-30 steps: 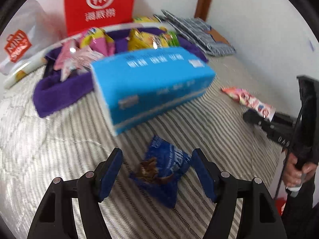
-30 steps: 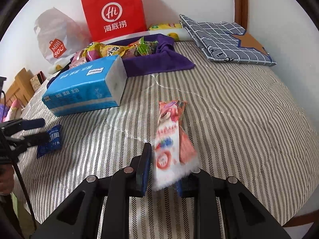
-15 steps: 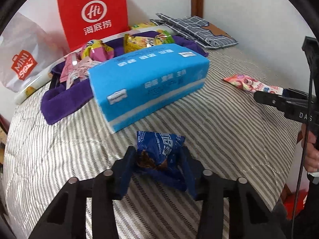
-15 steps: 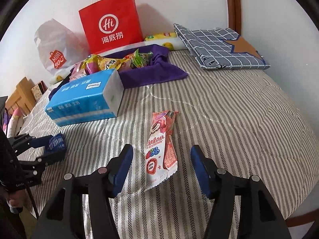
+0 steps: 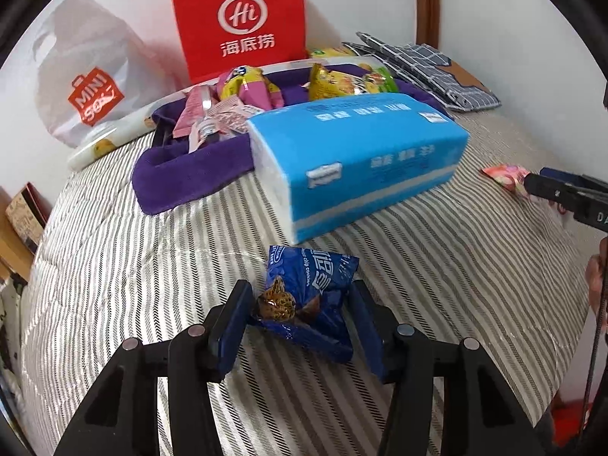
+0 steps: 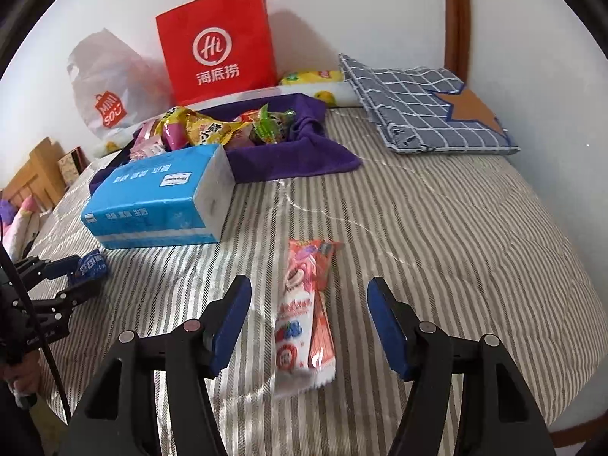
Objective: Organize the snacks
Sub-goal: 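Grasp the blue snack bag with the left tool and lift it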
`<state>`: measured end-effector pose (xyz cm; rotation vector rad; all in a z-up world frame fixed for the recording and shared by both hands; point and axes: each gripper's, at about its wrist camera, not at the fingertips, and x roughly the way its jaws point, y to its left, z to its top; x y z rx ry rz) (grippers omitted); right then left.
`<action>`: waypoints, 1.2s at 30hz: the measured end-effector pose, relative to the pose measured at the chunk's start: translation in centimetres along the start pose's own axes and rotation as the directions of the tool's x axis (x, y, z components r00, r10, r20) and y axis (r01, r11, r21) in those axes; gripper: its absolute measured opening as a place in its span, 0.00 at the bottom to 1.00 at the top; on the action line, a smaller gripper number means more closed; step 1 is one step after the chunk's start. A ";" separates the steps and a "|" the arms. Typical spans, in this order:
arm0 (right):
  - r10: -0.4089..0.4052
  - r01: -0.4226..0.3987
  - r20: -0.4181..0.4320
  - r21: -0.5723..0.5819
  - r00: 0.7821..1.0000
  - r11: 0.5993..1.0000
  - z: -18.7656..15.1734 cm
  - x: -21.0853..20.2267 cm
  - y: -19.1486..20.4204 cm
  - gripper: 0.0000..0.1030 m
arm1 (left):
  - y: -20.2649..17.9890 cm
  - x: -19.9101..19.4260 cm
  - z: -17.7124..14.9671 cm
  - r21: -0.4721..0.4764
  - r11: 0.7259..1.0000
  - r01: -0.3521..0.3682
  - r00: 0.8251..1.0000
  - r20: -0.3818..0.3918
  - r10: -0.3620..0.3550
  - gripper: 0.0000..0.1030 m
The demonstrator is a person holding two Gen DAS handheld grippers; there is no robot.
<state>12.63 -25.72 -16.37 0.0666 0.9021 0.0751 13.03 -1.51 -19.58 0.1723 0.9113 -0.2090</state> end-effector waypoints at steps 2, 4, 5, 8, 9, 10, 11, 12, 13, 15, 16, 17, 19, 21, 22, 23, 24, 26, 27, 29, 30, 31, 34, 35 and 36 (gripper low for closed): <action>-0.008 0.008 -0.003 -0.003 1.000 1.000 0.2 0.7 0.0 0.62 | 0.8 0.3 0.1 -0.035 0.999 0.016 1.000 -0.006 -0.016 0.49; -0.009 0.010 -0.042 0.002 0.999 1.000 0.4 1.9 -0.2 0.62 | 1.2 0.4 0.1 -0.059 0.998 0.034 0.999 -0.011 -0.035 0.50; 0.000 0.000 -0.067 0.009 0.998 1.000 0.4 2.5 -0.3 0.61 | 1.2 0.4 0.1 -0.061 0.998 0.036 0.999 -0.011 -0.036 0.51; 0.000 0.001 -0.084 0.008 0.996 1.000 0.1 3.4 -0.1 0.58 | 1.0 0.5 0.1 -0.061 0.998 0.027 1.000 -0.012 -0.028 0.52; -0.009 0.008 -0.088 -0.012 0.996 1.000 0.1 3.5 0.1 0.58 | 1.0 0.5 0.0 -0.066 0.997 0.030 0.999 -0.011 -0.031 0.53; -0.024 0.021 -0.090 -0.028 0.996 0.999 0.0 3.6 0.3 0.56 | 1.0 0.5 0.0 -0.067 0.997 0.040 0.999 -0.012 -0.041 0.55; -0.031 0.028 -0.083 -0.035 0.996 0.999 0.0 3.6 0.5 0.56 | 1.0 0.5 0.0 -0.067 0.997 0.048 0.999 -0.013 -0.049 0.57; -0.036 0.033 -0.079 -0.040 0.996 0.999 -0.1 3.6 0.5 0.56 | 1.0 0.5 0.0 -0.066 0.997 0.047 0.999 -0.013 -0.048 0.57; -0.036 0.033 -0.077 -0.040 0.996 0.999 -0.1 3.6 0.5 0.55 | 1.0 0.5 0.0 -0.064 0.997 0.045 0.999 -0.013 -0.046 0.57; -0.028 0.026 -0.079 -0.031 0.996 0.999 -0.2 3.5 0.2 0.55 | 1.0 0.5 0.0 -0.067 0.997 0.048 0.999 -0.012 -0.049 0.57; -0.024 0.022 -0.085 -0.027 0.996 0.999 -0.2 3.6 0.1 0.55 | 1.0 0.5 0.0 -0.068 0.996 0.050 0.999 -0.011 -0.051 0.57; -0.019 0.017 -0.092 -0.022 0.996 1.000 -0.1 3.6 0.0 0.55 | 0.9 0.5 0.0 -0.069 0.996 0.049 0.999 -0.011 -0.050 0.56; -0.020 0.019 -0.103 -0.019 0.994 1.000 0.0 3.5 0.0 0.55 | 0.8 0.5 0.0 -0.069 0.997 0.036 0.999 -0.005 -0.037 0.46; -0.036 0.033 -0.096 -0.024 0.995 0.999 -0.2 3.4 0.2 0.51 | 0.8 0.3 -0.1 -0.064 0.997 0.043 0.999 0.004 -0.043 0.43; -0.044 0.041 -0.087 -0.034 0.995 0.999 -0.3 3.2 0.3 0.41 | 0.9 0.2 -0.1 -0.067 0.997 0.045 0.999 0.006 -0.045 0.41; -0.042 0.039 -0.077 -0.044 0.996 0.998 -0.4 3.1 0.5 0.29 | 1.1 0.1 -0.2 -0.074 0.996 0.050 0.999 0.009 -0.049 0.40; -0.041 0.037 -0.076 -0.051 0.996 0.998 -0.5 2.9 0.6 0.24 | 1.3 0.0 -0.2 -0.080 0.995 0.056 0.998 0.010 -0.055 0.39; -0.049 0.044 -0.074 -0.064 0.996 0.997 -0.5 2.8 0.7 0.23 | 1.8 -0.2 -0.1 -0.107 0.991 0.076 0.997 0.002 -0.076 0.37; -0.047 0.042 -0.074 -0.061 0.996 0.997 -0.5 2.7 0.7 0.23 | 2.2 -0.3 0.0 -0.127 0.988 0.091 0.996 -0.004 -0.092 0.37; -0.028 0.025 -0.081 -0.043 0.996 0.999 -0.5 2.7 0.6 0.22 | 2.7 -0.6 -0.1 -0.157 0.981 0.116 0.993 -0.005 -0.118 0.37; -0.012 0.009 -0.081 -0.033 0.997 0.999 -0.4 2.6 0.6 0.22 | 2.8 -0.8 -0.1 -0.162 0.980 0.117 0.993 -0.002 -0.119 0.37; 0.004 -0.006 -0.074 -0.025 0.997 1.000 -0.3 2.3 0.6 0.22 | 2.9 -1.0 -0.1 -0.163 0.980 0.112 0.994 0.002 -0.114 0.37; 0.020 -0.021 -0.044 -0.026 0.999 0.999 0.2 1.4 1.1 0.22 | 3.0 -1.9 0.0 -0.162 0.982 0.094 0.996 0.020 -0.092 0.37; 0.024 -0.025 -0.038 -0.028 0.999 0.999 0.3 1.2 1.2 0.22 | 3.1 -2.4 0.1 -0.161 0.983 0.091 0.996 0.027 -0.088 0.37; 0.033 -0.034 -0.025 -0.032 0.999 0.999 0.6 0.7 1.6 0.22 | 3.1 -2.7 0.2 -0.160 0.983 0.087 0.996 0.035 -0.082 0.37</action>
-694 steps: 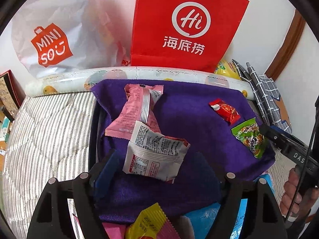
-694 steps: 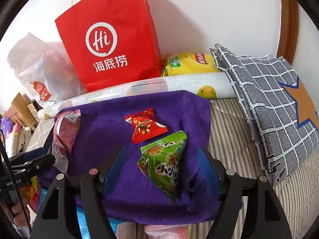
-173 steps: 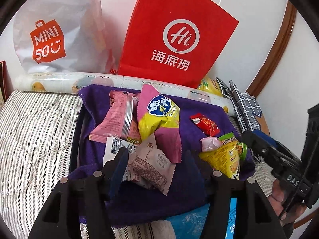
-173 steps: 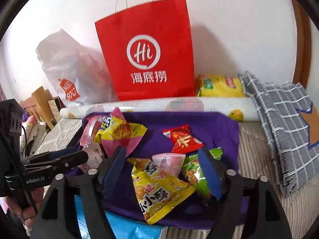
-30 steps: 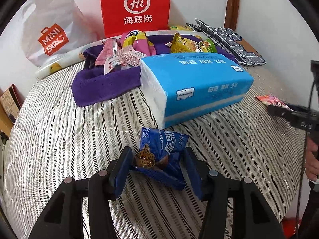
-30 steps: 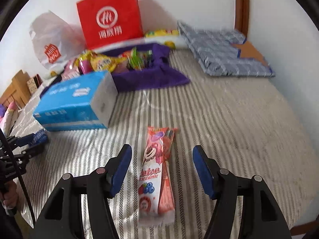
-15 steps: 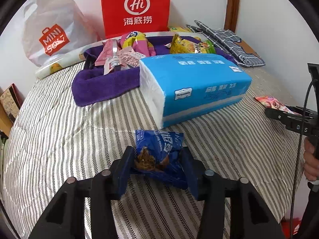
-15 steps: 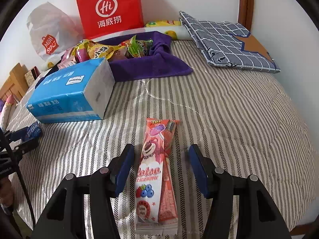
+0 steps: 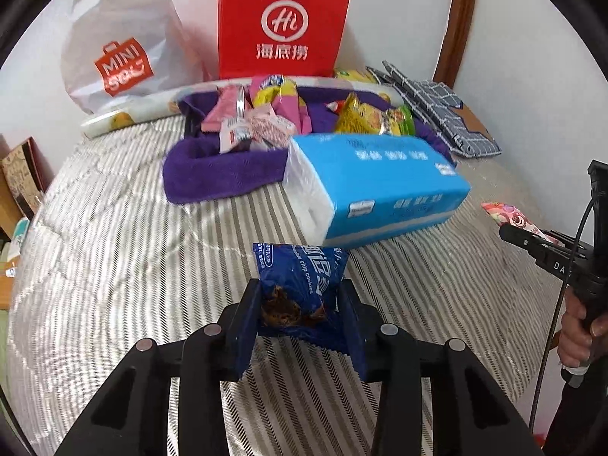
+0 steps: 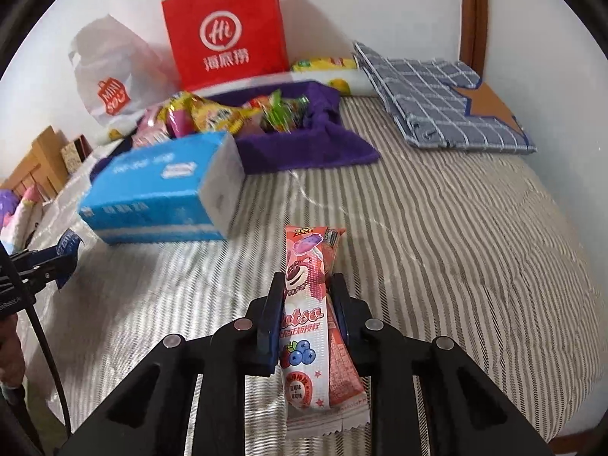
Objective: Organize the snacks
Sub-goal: 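Grasp the blue snack bag with the left tool and lift it, then carry the blue bag and pink candy stick over the purple cloth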
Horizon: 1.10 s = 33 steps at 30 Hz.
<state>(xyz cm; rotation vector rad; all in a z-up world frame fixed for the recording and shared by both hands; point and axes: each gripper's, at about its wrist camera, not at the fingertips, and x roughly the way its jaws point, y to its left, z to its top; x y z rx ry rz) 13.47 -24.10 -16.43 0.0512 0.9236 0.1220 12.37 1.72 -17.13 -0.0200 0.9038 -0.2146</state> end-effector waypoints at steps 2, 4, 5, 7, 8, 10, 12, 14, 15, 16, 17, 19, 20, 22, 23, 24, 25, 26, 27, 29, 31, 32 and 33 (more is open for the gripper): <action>0.010 -0.010 0.017 -0.007 1.000 1.000 0.4 -0.5 0.4 0.22 | -0.1 -0.8 0.3 -0.004 1.000 -0.012 1.000 0.024 0.012 0.37; 0.016 -0.016 0.035 -0.015 0.999 1.000 0.9 -1.1 0.9 0.22 | -0.1 -1.4 0.7 -0.011 1.000 -0.010 0.999 0.038 0.011 0.37; 0.020 -0.020 0.044 -0.015 0.999 1.000 1.2 -1.4 1.2 0.22 | -0.1 -1.7 0.9 -0.016 1.000 -0.007 0.999 0.046 0.008 0.37; 0.032 -0.031 0.058 -0.016 0.998 0.999 1.8 -2.0 1.6 0.22 | -0.1 -2.1 1.4 -0.024 1.000 0.000 0.998 0.056 0.001 0.37; 0.032 -0.031 0.064 -0.017 0.997 0.999 2.1 -2.3 1.8 0.22 | -0.1 -2.3 1.6 -0.030 1.000 0.000 0.998 0.059 0.002 0.37; 0.036 -0.034 0.077 -0.016 0.996 0.999 2.6 -2.7 2.2 0.22 | 0.0 -2.5 2.1 -0.045 0.999 0.000 0.998 0.067 0.003 0.37; 0.040 -0.039 0.093 -0.018 0.995 0.999 3.4 -3.1 2.6 0.22 | 0.0 -2.7 2.7 -0.055 0.998 -0.009 0.997 0.078 0.014 0.37; 0.039 -0.038 0.107 -0.015 0.994 0.999 4.1 -3.4 2.9 0.22 | -0.1 -2.8 3.4 -0.059 0.998 -0.027 0.996 0.089 0.033 0.37; 0.043 -0.042 0.114 -0.014 0.993 0.999 4.7 -3.6 3.1 0.22 | -0.1 -2.7 3.7 -0.060 0.998 -0.021 0.995 0.091 0.027 0.37; 0.047 -0.045 0.121 -0.017 0.992 0.999 5.2 -3.7 3.2 0.22 | -0.1 -2.7 4.0 -0.063 0.998 -0.013 0.996 0.092 0.019 0.37; 0.047 -0.045 0.128 -0.020 0.991 0.999 5.5 -3.8 3.4 0.22 | 0.0 -2.6 4.4 -0.067 0.998 -0.004 0.996 0.094 0.010 0.37; 0.042 -0.037 0.143 -0.036 0.989 0.999 6.5 -3.8 3.9 0.22 | 0.1 -2.4 5.1 -0.077 0.997 0.010 0.995 0.099 -0.002 0.37; 0.038 -0.031 0.151 -0.047 0.988 0.998 7.0 -3.8 4.1 0.22 | 0.2 -2.3 5.4 -0.080 0.997 0.014 0.995 0.099 -0.006 0.37; 0.035 -0.024 0.168 -0.068 0.985 0.997 8.1 -3.8 4.6 0.22 | 0.3 -2.1 6.2 -0.085 0.996 0.016 0.995 0.104 -0.007 0.37; 0.037 -0.025 0.171 -0.072 0.985 0.997 8.5 -3.7 4.7 0.22 | 0.4 -2.0 6.6 -0.088 0.996 0.014 0.994 0.108 -0.005 0.37; 0.040 -0.026 0.176 -0.080 0.984 0.996 9.0 -3.6 4.9 0.22 | 0.5 -1.9 7.0 -0.089 0.996 0.012 0.994 0.112 -0.002 0.37; 0.041 -0.026 0.181 -0.087 0.983 0.996 9.6 -3.4 5.1 0.22 | 0.5 -1.8 7.4 -0.090 0.996 0.010 0.993 0.114 0.000 0.37; 0.043 -0.026 0.185 -0.094 0.982 0.995 10.1 -3.2 5.3 0.22 | 0.6 -1.6 7.9 -0.091 0.996 0.009 0.993 0.117 0.002 0.37; 0.044 -0.026 0.190 -0.099 0.981 0.995 10.5 -3.0 5.4 0.22 | 0.7 -1.5 8.3 -0.093 0.996 0.006 0.993 0.120 0.005 0.37; 0.052 -0.031 0.197 -0.108 0.979 0.994 11.6 -2.4 5.6 0.22 | 1.0 -1.2 9.1 -0.096 0.995 -0.005 0.992 0.126 0.017 0.37; 0.062 -0.040 0.196 -0.113 0.979 0.993 12.6 -1.7 5.7 0.22 | 1.4 -0.8 9.9 -0.102 0.995 -0.010 0.991 0.130 0.024 0.37; 0.065 -0.043 0.196 -0.113 0.978 0.993 12.9 -1.5 5.7 0.22 | 1.7 -0.6 10.3 -0.107 0.994 -0.015 0.991 0.131 0.029 0.37; 0.068 -0.046 0.197 -0.115 0.978 0.992 13.4 -1.1 5.8 0.22 | 1.9 -0.5 10.7 -0.111 0.994 -0.021 0.991 0.132 0.036 0.37</action>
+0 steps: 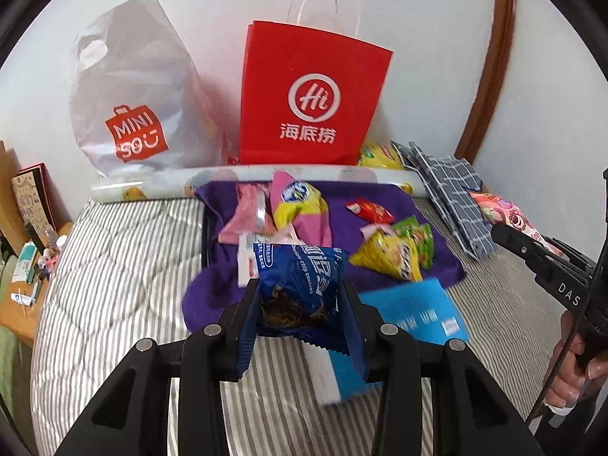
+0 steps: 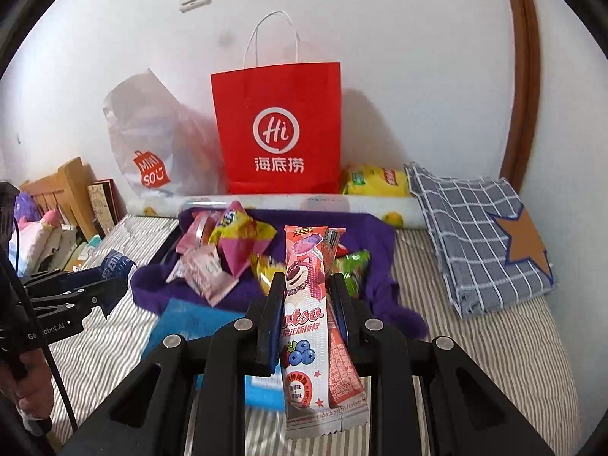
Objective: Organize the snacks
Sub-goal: 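Carry the blue bag and pink candy stick over the purple cloth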
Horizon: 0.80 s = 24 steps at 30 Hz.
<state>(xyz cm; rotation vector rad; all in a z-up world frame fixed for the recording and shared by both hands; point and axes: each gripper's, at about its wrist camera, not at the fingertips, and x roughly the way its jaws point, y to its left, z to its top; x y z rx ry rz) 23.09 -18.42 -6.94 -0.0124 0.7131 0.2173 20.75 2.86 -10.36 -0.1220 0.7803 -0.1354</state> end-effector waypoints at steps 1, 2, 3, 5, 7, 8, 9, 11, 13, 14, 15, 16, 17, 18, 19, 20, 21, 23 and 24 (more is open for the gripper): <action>0.002 -0.002 0.001 -0.002 1.000 1.000 0.3 0.4 0.0 0.22 | 0.2 0.3 0.4 -0.003 1.000 -0.007 1.000 0.001 0.007 0.37; 0.004 -0.004 0.001 -0.004 1.000 1.000 0.8 0.8 -0.1 0.22 | 0.3 0.6 0.9 -0.008 1.000 -0.008 1.000 0.000 0.008 0.37; 0.006 -0.006 -0.001 -0.005 1.000 1.000 1.2 1.4 -0.1 0.22 | 0.5 0.8 1.2 -0.014 1.000 -0.007 1.000 -0.001 0.007 0.37; 0.008 -0.008 -0.003 -0.006 1.000 1.000 2.0 2.2 -0.3 0.22 | 0.8 1.5 2.1 -0.023 1.000 -0.008 1.000 -0.001 0.008 0.37; 0.012 -0.012 0.001 -0.007 1.000 1.000 2.8 3.0 -0.4 0.22 | 0.9 2.0 3.0 -0.028 1.000 -0.008 1.000 -0.002 0.008 0.37; 0.014 -0.014 0.003 -0.006 1.000 1.000 3.2 3.3 -0.5 0.22 | 1.0 2.4 3.5 -0.034 0.999 -0.002 1.000 -0.005 0.002 0.37; 0.021 -0.021 0.005 -0.005 1.000 1.000 3.8 3.8 -0.6 0.22 | 1.1 2.7 3.9 -0.039 0.999 0.005 1.000 -0.009 -0.005 0.37; 0.026 -0.025 0.007 -0.017 1.000 1.000 4.7 4.7 -0.5 0.22 | 1.2 3.5 4.8 -0.048 0.999 0.017 1.000 -0.012 -0.017 0.37; 0.020 -0.020 0.009 -0.031 1.000 0.999 5.3 5.5 -0.5 0.22 | 1.1 4.2 5.7 -0.054 0.998 0.024 1.000 -0.012 -0.024 0.37; 0.020 -0.019 0.010 -0.039 1.000 0.999 5.5 5.9 -0.5 0.22 | 1.1 4.6 6.0 -0.054 0.998 0.023 1.000 -0.010 -0.024 0.37; 0.023 -0.022 0.014 -0.039 1.000 0.999 5.7 6.4 -0.5 0.22 | 1.0 5.0 6.2 -0.055 0.998 0.023 1.000 -0.008 -0.023 0.37; 0.032 -0.032 0.013 -0.033 0.999 0.999 5.7 7.0 -0.7 0.22 | 1.0 5.5 6.4 -0.056 0.998 0.024 1.000 -0.009 -0.025 0.37; 0.040 -0.040 0.012 -0.027 0.999 0.999 5.6 7.4 -0.8 0.22 | 1.1 6.1 6.4 -0.061 0.998 0.029 0.999 -0.012 -0.029 0.37; 0.055 -0.054 0.006 -0.013 0.998 0.998 5.3 8.1 -1.0 0.22 | 1.1 6.7 6.3 -0.066 0.997 0.032 0.999 -0.015 -0.033 0.37; 0.064 -0.064 -0.001 -0.003 0.998 0.998 5.0 8.7 -1.2 0.22 | 1.2 7.3 6.2 -0.070 0.997 0.029 0.999 -0.018 -0.031 0.37; 0.075 -0.075 -0.008 0.008 0.997 0.997 4.5 9.4 -1.4 0.22 | 1.3 8.0 5.9 -0.072 0.997 0.020 0.999 -0.024 -0.022 0.37; 0.087 -0.086 -0.016 0.021 0.996 0.996 3.9 10.3 -1.6 0.22 | 1.3 8.6 5.6 -0.071 0.997 0.011 0.999 -0.032 -0.013 0.37; 0.102 -0.100 -0.038 0.047 0.994 0.994 3.0 11.6 -2.0 0.22 | 1.5 9.8 4.8 -0.068 0.998 0.005 0.999 -0.051 -0.009 0.37; 0.102 -0.099 -0.065 0.055 0.993 0.994 2.5 12.4 -2.1 0.22 | 1.6 10.4 4.4 -0.067 0.998 0.007 0.998 -0.058 -0.011 0.37</action>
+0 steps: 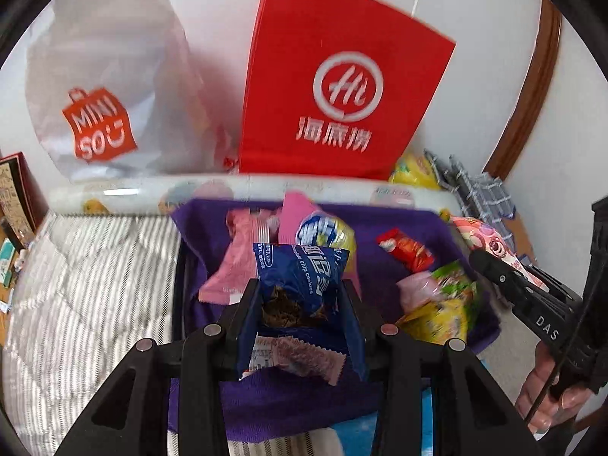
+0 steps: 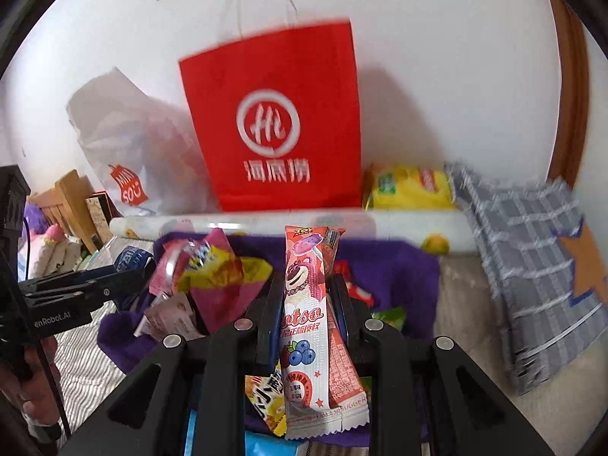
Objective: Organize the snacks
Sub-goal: 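Carry the blue bag and pink candy stick over the purple cloth, then lower the pink stick onto cloth with right tool while left lowers blue bag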
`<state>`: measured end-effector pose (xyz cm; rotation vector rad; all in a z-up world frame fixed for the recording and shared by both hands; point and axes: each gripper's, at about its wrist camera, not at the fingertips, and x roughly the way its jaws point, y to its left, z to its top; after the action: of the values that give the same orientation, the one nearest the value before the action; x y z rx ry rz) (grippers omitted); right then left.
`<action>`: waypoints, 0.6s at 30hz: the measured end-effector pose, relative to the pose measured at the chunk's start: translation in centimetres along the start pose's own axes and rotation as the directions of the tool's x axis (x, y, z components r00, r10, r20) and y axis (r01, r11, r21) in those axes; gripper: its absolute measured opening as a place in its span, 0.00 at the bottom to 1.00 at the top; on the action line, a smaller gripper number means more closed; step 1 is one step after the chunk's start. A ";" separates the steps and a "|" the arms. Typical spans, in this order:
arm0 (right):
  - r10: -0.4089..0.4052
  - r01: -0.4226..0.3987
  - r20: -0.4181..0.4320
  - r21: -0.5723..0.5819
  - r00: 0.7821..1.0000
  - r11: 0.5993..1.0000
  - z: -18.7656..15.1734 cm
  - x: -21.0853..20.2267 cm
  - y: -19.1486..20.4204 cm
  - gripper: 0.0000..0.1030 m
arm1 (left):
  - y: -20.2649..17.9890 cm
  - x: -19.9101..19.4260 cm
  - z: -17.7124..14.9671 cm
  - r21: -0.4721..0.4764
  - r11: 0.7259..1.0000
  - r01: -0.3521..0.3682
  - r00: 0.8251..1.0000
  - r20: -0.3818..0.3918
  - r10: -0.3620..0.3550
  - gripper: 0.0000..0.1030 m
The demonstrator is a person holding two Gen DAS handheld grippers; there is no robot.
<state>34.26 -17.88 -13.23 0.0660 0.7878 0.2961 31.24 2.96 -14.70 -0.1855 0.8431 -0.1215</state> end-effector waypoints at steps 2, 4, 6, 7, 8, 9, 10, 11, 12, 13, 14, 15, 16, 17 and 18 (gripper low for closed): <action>-0.009 0.009 -0.020 -0.009 1.000 1.000 -0.3 0.6 0.0 0.22 | 0.3 0.7 -0.6 -0.004 1.000 0.010 1.000 -0.007 -0.010 0.37; -0.015 0.015 -0.014 -0.023 1.000 1.000 -0.6 0.9 0.0 0.22 | 0.6 1.3 -0.9 -0.018 1.000 0.020 1.000 -0.022 -0.020 0.37; -0.010 0.009 -0.022 -0.027 1.000 1.000 -0.8 1.3 -0.1 0.22 | 0.8 1.9 -1.2 -0.029 0.999 0.029 0.999 -0.036 -0.030 0.37; -0.007 0.006 -0.029 -0.030 1.000 1.000 -1.0 1.6 -0.1 0.22 | 0.9 2.0 -1.3 -0.028 0.999 0.032 0.999 -0.035 -0.033 0.37; -0.012 0.011 -0.037 -0.033 0.999 0.999 -1.0 1.9 -0.1 0.22 | 0.9 2.2 -1.4 -0.025 0.999 0.026 0.999 -0.032 -0.027 0.37; -0.021 0.020 -0.046 -0.030 0.999 0.999 -1.1 2.3 -0.3 0.22 | 0.9 2.2 -1.5 -0.024 0.999 0.023 0.999 -0.030 -0.024 0.37; -0.024 0.022 -0.053 -0.027 0.998 0.999 -1.2 2.6 -0.4 0.22 | 0.9 2.3 -1.6 -0.026 0.999 0.026 0.999 -0.027 -0.027 0.37; -0.023 0.021 -0.061 -0.022 0.998 1.000 -1.4 2.8 -0.6 0.22 | 1.0 2.5 -1.6 -0.032 0.999 0.032 0.999 -0.030 -0.033 0.37; -0.023 0.021 -0.066 -0.020 0.998 1.000 -1.4 3.1 -0.6 0.22 | 1.1 2.5 -1.6 -0.040 0.999 0.036 0.999 -0.033 -0.037 0.37; -0.027 0.025 -0.068 -0.023 0.997 0.999 -1.5 3.2 -0.6 0.22 | 1.2 2.6 -1.7 -0.046 0.998 0.039 0.999 -0.034 -0.041 0.37; -0.031 0.029 -0.067 -0.028 0.997 0.999 -1.6 3.3 -0.6 0.22 | 1.1 2.5 -1.7 -0.048 0.998 0.042 0.999 -0.031 -0.043 0.37; -0.031 0.029 -0.066 -0.031 0.997 0.999 -1.6 3.2 -0.5 0.22 | 1.1 2.6 -1.7 -0.046 0.998 0.042 0.999 -0.028 -0.043 0.37; -0.030 0.028 -0.066 -0.033 0.997 0.999 -1.6 3.3 -0.5 0.23 | 1.0 2.6 -1.7 -0.043 0.998 0.040 0.999 -0.027 -0.041 0.37; -0.034 0.031 -0.067 -0.039 0.997 0.999 -1.7 3.3 -0.3 0.23 | 0.9 2.6 -1.7 -0.040 0.998 0.039 0.999 -0.028 -0.040 0.38; -0.040 0.037 -0.067 -0.047 0.997 0.998 -1.7 3.3 -0.1 0.23 | 0.8 2.6 -1.8 -0.039 0.998 0.040 0.999 -0.028 -0.041 0.38</action>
<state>35.31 -17.14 -16.71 -0.0021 0.8488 0.2807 31.63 3.12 -17.92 -0.2375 0.8709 -0.1459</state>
